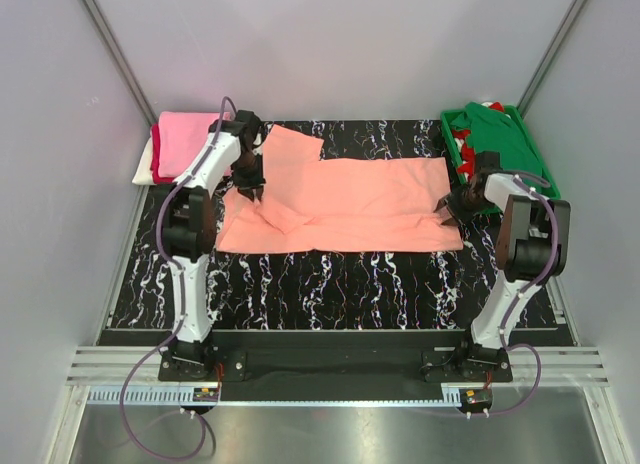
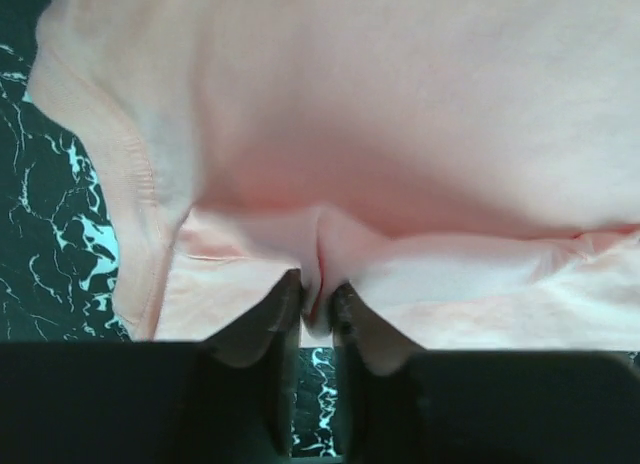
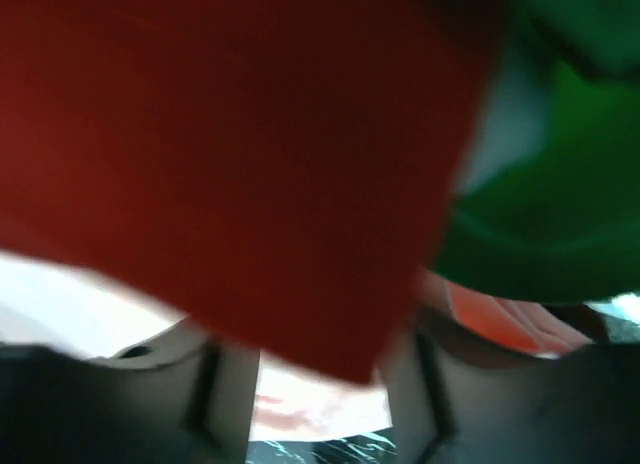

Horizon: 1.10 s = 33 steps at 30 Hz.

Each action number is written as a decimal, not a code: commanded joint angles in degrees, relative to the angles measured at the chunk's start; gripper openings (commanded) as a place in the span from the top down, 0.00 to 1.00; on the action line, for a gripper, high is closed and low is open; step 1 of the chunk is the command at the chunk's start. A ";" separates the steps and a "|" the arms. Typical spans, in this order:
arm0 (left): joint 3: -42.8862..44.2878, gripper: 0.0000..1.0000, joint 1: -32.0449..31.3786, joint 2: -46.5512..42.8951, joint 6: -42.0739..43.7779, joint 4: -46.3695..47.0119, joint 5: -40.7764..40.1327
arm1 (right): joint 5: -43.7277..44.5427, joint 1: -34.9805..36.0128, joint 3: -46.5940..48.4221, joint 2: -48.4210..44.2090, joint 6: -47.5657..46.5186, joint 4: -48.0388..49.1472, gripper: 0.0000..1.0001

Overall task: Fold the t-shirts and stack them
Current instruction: Fold the tshirt

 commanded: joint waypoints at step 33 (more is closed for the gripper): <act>-65.91 0.05 13.46 -46.80 -18.88 36.91 6.31 | -3.23 -9.17 -23.07 -20.44 -9.51 4.30 0.33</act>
